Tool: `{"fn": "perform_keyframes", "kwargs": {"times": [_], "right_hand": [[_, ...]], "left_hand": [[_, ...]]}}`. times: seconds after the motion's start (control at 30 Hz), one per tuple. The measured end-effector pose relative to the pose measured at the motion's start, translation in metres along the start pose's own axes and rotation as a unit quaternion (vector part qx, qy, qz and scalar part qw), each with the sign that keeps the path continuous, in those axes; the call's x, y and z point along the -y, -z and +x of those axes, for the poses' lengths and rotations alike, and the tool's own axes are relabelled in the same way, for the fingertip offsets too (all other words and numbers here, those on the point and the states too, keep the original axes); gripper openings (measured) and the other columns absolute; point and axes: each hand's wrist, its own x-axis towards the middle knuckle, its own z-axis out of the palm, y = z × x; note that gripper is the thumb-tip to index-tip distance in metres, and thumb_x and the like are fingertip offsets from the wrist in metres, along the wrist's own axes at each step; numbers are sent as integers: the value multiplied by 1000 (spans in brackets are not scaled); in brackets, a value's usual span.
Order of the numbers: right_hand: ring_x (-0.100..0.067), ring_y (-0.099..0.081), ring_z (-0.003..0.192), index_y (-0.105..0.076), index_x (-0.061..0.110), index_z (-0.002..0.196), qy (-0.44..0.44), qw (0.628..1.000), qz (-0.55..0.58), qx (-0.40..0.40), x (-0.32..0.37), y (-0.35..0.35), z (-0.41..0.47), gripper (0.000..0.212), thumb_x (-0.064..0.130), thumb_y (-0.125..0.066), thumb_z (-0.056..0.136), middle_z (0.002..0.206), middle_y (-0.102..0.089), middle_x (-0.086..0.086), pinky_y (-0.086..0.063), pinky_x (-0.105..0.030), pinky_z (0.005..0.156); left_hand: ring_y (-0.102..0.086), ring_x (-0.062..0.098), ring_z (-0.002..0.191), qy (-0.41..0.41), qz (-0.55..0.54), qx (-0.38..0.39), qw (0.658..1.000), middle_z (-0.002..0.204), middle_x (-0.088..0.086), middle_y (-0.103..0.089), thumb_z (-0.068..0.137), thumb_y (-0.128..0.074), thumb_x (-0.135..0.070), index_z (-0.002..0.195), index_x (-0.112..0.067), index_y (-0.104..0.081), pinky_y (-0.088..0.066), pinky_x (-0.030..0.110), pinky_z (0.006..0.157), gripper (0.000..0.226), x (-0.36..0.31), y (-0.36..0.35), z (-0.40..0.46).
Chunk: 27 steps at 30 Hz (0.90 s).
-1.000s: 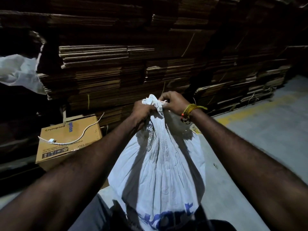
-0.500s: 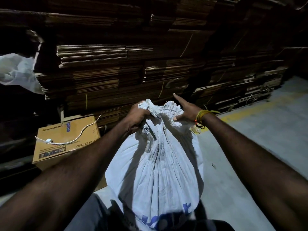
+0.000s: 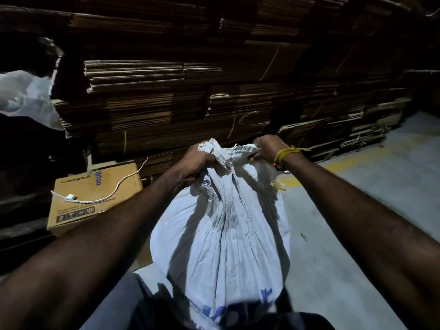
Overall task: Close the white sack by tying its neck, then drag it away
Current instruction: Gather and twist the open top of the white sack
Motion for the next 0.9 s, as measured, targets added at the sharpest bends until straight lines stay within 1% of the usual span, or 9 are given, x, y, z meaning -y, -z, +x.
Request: {"fn": "perform_keyframes", "kwargs": {"times": [0.13,0.23,0.3,0.37,0.47,0.57,0.73,0.83,0.9], "right_hand": [[-32,-60,98,-60,16,80,9,994,-20,-109,-6,11,-6,22,31,-76,77,116,-55,-14,-52,-35,71],[-32,-62,83,-42,15,62,-17,990,4,-138,-1,9,-2,33,19,-65,84,78,-60,-10,-38,-31,60],[-29,-62,79,-47,19,61,-22,986,47,-160,8,10,-1,29,19,-61,86,74,-63,-5,-42,-31,60],[-27,-65,84,-64,21,76,-11,985,63,-162,17,14,1,10,23,-62,86,83,-71,-5,-52,-34,67],[-26,-66,91,-69,27,95,18,988,59,-140,30,16,4,14,22,-66,82,94,-73,-2,-52,-32,71],[-30,-65,82,-60,31,94,49,983,100,-144,37,14,0,20,19,-63,78,85,-71,-4,-45,-30,64],[-30,-65,78,-44,34,108,106,977,160,-90,33,16,-6,32,30,-62,81,90,-69,-8,-54,-43,74],[-33,-67,86,-33,40,129,117,979,156,-62,32,15,-6,55,27,-64,85,103,-69,-16,-56,-48,79],[-36,-68,88,-21,47,138,113,981,150,-52,30,13,-6,74,18,-64,86,109,-66,-25,-56,-52,78]], "left_hand": [[-71,21,58,-11,-32,-6,999,74,16,-71,76,-54,23,92,9,-65,-58,27,53,24,0,-5,5],[-72,29,65,-6,-48,-16,999,85,25,-70,73,-59,22,101,16,-65,-62,35,61,29,-1,-11,8],[-71,39,82,-3,-46,-28,999,100,31,-69,72,-64,18,105,16,-64,-61,49,79,33,-1,-13,12],[-69,46,95,-11,-42,-34,998,105,31,-70,66,-71,11,105,11,-66,-56,58,88,40,-1,-17,17],[-70,39,96,-26,-14,-30,999,104,21,-73,56,-77,2,109,4,-68,-58,44,88,53,1,-27,27],[-62,11,75,-53,31,-19,998,90,4,-67,71,-68,16,112,6,-64,-52,17,70,42,-5,-35,26],[-60,16,81,-47,45,-42,997,86,-1,-63,68,-71,11,104,-11,-58,-52,31,75,44,-3,-37,30],[-60,14,82,-35,47,-57,997,92,-2,-63,70,-71,12,115,-13,-58,-52,25,70,53,-6,-37,34],[-63,17,76,-27,59,-64,996,82,-1,-66,73,-72,10,91,-16,-67,-55,31,71,32,-6,-36,35]]}}
